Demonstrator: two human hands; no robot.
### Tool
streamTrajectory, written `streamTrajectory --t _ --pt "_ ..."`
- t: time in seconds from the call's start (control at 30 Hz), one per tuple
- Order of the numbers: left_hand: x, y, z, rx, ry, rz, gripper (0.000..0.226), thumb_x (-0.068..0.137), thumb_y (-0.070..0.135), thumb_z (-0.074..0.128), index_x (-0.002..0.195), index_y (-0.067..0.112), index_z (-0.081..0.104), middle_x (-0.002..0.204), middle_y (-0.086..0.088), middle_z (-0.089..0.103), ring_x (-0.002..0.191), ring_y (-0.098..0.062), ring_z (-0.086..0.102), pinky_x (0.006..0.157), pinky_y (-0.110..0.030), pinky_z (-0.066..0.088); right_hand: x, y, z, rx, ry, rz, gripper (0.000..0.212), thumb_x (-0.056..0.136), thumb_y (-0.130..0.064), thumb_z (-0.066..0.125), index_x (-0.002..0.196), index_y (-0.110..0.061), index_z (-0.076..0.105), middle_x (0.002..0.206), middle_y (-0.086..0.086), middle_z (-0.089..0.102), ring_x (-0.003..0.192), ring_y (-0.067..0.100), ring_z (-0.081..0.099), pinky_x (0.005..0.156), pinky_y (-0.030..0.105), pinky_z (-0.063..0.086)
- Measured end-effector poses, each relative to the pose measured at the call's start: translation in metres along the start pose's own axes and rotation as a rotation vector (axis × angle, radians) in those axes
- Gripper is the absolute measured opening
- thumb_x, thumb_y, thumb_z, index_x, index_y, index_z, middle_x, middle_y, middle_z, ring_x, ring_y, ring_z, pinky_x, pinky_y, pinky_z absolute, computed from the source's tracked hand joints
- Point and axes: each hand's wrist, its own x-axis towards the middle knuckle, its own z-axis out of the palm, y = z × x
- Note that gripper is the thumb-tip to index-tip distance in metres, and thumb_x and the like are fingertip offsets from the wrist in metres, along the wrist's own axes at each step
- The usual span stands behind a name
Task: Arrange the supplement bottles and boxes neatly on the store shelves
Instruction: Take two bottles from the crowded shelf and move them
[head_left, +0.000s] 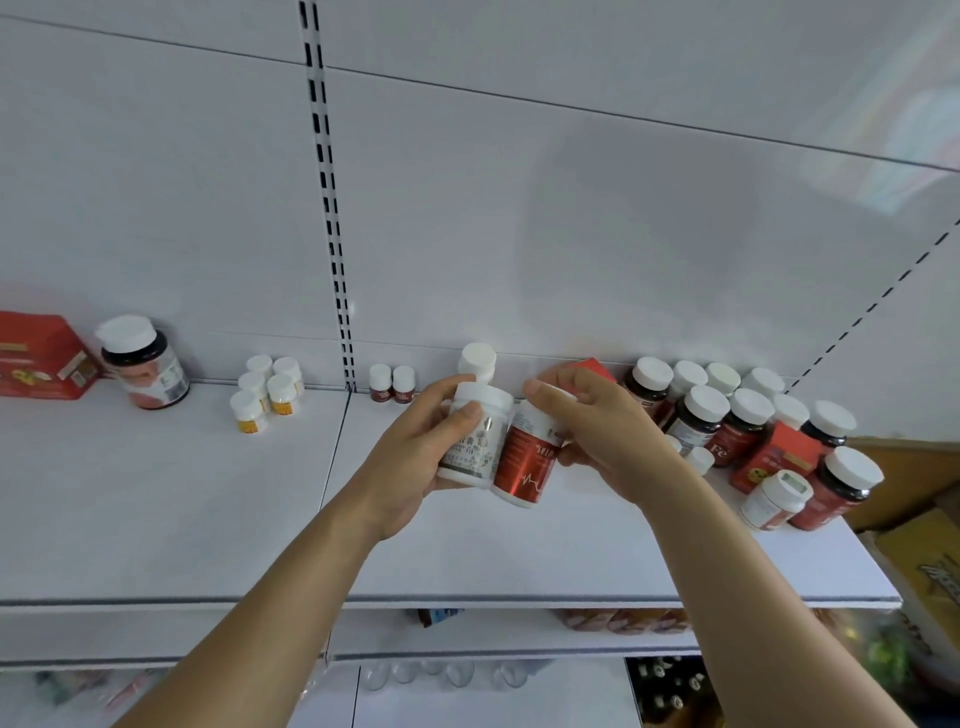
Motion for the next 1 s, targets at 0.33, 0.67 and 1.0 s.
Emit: streamTrajectory --t 0.33,0.67,1.0 --pt "0.013 -0.005 -0.004 -0.024 -0.020 -0.042 0.030 0.099 0.024 0.057 0.127 0.032 0.061 0.113 -0.002 0.066 0.104 -0.019 0.068 0.086 -0.043 0.057 -0.012 -0.001 -0.013 0.106 -0.145 0.047 0.031 0.095 -0.008 0.062 0.124 -0.015 0.066 0.109 0.007 0.076 0.094 0.023 0.073 0.071 0.032 0.058" --pt "0.034 -0.002 0.022 0.071 0.032 0.004 0.027 0.094 0.025 0.065 0.121 0.028 0.066 0.113 -0.003 0.070 0.106 -0.019 0.067 0.097 -0.048 0.050 0.001 0.006 -0.044 -0.007 -0.012 -0.136 0.025 0.093 -0.038 0.069 0.110 -0.021 0.073 0.097 0.010 0.075 0.077 0.024 0.065 0.063 0.040 0.053" --pt "0.036 -0.008 0.041 0.089 0.183 0.066 0.029 0.092 0.040 0.060 0.115 0.024 0.067 0.106 0.002 0.072 0.098 -0.011 0.069 0.079 -0.035 0.055 0.019 0.016 -0.057 -0.021 -0.055 -0.155 0.031 0.088 -0.049 0.071 0.111 -0.029 0.073 0.096 0.007 0.075 0.071 0.028 0.064 0.065 0.047 0.045"
